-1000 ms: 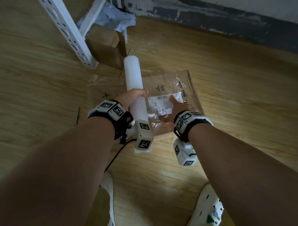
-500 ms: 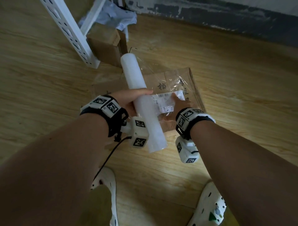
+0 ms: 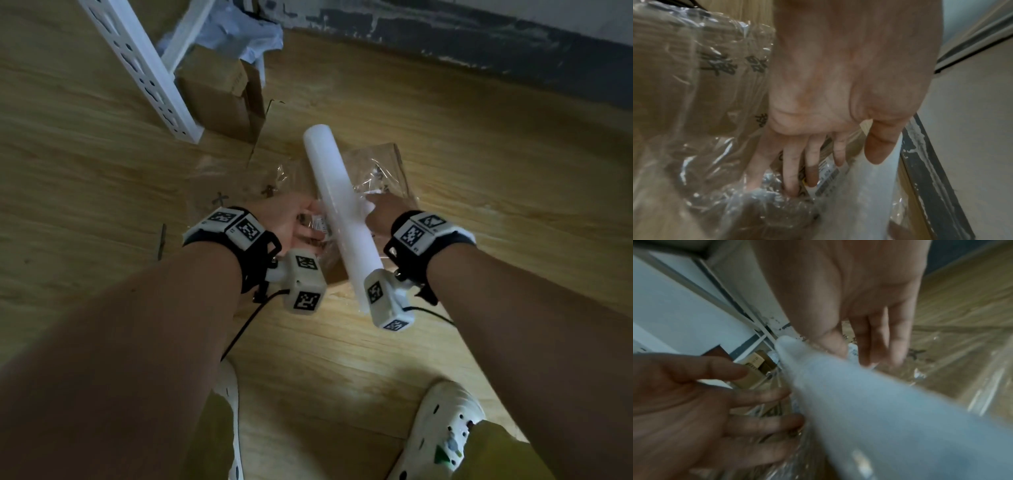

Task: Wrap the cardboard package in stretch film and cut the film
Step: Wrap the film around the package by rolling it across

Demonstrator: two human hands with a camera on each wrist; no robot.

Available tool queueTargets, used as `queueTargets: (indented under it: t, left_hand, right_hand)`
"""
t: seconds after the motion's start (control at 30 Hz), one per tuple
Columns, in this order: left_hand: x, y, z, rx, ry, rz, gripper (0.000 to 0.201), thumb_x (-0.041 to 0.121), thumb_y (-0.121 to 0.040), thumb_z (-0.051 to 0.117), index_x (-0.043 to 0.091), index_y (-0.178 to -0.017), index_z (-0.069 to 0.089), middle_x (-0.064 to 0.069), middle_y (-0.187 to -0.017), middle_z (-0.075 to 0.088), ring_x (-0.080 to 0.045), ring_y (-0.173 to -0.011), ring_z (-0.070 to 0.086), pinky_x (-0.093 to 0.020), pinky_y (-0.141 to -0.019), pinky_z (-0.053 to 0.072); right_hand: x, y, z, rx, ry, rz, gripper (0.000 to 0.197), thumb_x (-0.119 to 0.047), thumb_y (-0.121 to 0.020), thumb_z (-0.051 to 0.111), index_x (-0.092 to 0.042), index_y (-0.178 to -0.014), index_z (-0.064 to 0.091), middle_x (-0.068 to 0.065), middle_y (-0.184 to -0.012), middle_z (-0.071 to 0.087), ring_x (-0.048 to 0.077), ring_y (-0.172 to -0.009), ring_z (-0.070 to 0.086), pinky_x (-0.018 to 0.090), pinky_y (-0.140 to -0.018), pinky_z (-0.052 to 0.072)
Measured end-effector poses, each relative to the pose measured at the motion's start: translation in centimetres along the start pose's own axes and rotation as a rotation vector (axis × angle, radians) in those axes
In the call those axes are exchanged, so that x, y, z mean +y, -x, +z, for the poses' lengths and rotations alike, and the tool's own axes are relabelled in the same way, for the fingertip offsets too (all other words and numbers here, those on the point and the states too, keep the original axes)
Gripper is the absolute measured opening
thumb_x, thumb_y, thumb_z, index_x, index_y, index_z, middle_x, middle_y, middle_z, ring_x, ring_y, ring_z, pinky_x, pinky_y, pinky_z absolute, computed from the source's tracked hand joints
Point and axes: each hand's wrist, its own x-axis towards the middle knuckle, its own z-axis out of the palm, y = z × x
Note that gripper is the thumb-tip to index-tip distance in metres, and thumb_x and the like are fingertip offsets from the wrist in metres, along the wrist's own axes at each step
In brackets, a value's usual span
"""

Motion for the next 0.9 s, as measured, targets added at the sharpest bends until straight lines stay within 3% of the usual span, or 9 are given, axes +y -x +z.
queueTargets:
  t: [0.1,0.17,0.23,0.3,0.37,0.47,0.6,0.73,0.9]
  left_hand:
    - [0.0,-0.4,0.0,-0.001,-0.037,-0.021,0.040,0.014,-0.092,0.049,0.006,-0.131,0.049,-0.017,-0.118,0.060,-0.038,-0.095,0.062,-0.039,-0.060,0.050]
    - [-0.2,-0.6,-0.2,-0.019,-0.038,-0.024,0.040,0.011,-0.091,0.047,0.005,-0.130,0.051,-0.015,-0.113,0.062,-0.034,-0.088,0.064,-0.037,-0.059,0.054]
    - [-0.3,-0.8,-0.4,-0.024,-0.016,-0.004,0.039,0.008,-0.088,0.046,0.003,-0.126,0.054,-0.015,-0.108,0.063,-0.033,-0.084,0.065,-0.035,-0.057,0.056]
    - [-0.5,-1.0,-0.6,-0.028,-0.008,0.031,0.032,0.007,-0.086,0.046,0.002,-0.114,0.059,-0.015,-0.104,0.066,-0.033,-0.085,0.066,-0.035,-0.059,0.057]
    - [-0.5,-1.0,-0.6,-0.048,-0.001,0.042,0.026,0.008,-0.084,0.046,0.001,-0.104,0.062,-0.016,-0.102,0.067,-0.035,-0.088,0.066,-0.037,-0.068,0.057]
    - [-0.4,-1.1,-0.9,-0.084,0.049,0.021,0.030,0.016,-0.088,0.041,0.002,-0.107,0.060,-0.018,-0.102,0.064,-0.036,-0.095,0.061,-0.043,-0.081,0.051]
    - [-0.4,-1.2,-0.8,-0.095,-0.009,0.005,0.031,0.018,-0.092,0.033,0.003,-0.110,0.054,-0.018,-0.105,0.059,-0.036,-0.097,0.057,-0.047,-0.088,0.045]
    - [-0.1,-1.5,-0.5,-0.100,-0.059,0.054,0.035,0.015,-0.091,0.036,0.004,-0.120,0.052,-0.018,-0.122,0.054,-0.041,-0.108,0.055,-0.056,-0.096,0.043]
    - [0.5,-1.3,-0.3,-0.109,-0.169,0.008,0.041,0.016,-0.093,0.041,0.013,-0.133,0.046,-0.010,-0.112,0.062,-0.033,-0.086,0.063,-0.048,-0.083,0.049]
  right_hand:
    - [-0.5,0.6,0.1,0.063,-0.134,0.040,0.046,-0.009,-0.098,0.035,-0.016,-0.142,0.044,0.012,-0.145,0.046,0.031,-0.126,0.052,0.039,-0.102,0.045]
    - [-1.0,1.1,0.3,0.122,-0.255,0.013,0.042,-0.026,-0.101,0.037,-0.012,-0.139,0.047,0.014,-0.142,0.049,0.032,-0.126,0.050,0.038,-0.101,0.043]
    - [-1.7,1.4,0.5,0.115,-0.382,-0.019,0.064,-0.054,-0.091,0.050,-0.014,-0.141,0.043,0.011,-0.140,0.051,0.032,-0.124,0.051,0.040,-0.099,0.045]
    - [-2.4,2.0,0.6,0.047,-0.366,-0.062,0.094,-0.065,-0.066,0.070,-0.015,-0.139,0.041,0.007,-0.132,0.057,0.028,-0.113,0.058,0.041,-0.090,0.051]
    - [-2.7,2.4,0.6,0.022,-0.299,-0.062,0.094,-0.060,-0.059,0.077,-0.013,-0.133,0.046,0.006,-0.118,0.061,0.026,-0.099,0.063,0.038,-0.080,0.056]
    - [-2.3,2.3,0.1,0.007,-0.320,-0.017,0.063,-0.053,-0.069,0.073,-0.008,-0.112,0.062,0.008,-0.101,0.068,0.024,-0.085,0.068,0.037,-0.077,0.058]
    - [-0.9,2.5,-1.3,-0.009,-0.553,0.030,0.053,-0.047,-0.074,0.070,-0.004,-0.104,0.068,0.012,-0.103,0.071,0.028,-0.093,0.069,0.039,-0.090,0.055]
    - [-0.5,3.2,-2.4,-0.008,-0.643,-0.006,0.037,-0.038,-0.081,0.069,-0.006,-0.100,0.067,0.011,-0.099,0.068,0.024,-0.087,0.066,0.030,-0.082,0.054]
    - [0.1,3.5,-1.6,-0.092,-0.612,-0.048,0.042,-0.038,-0.083,0.067,-0.004,-0.109,0.068,0.013,-0.109,0.070,0.027,-0.100,0.068,0.042,-0.095,0.053]
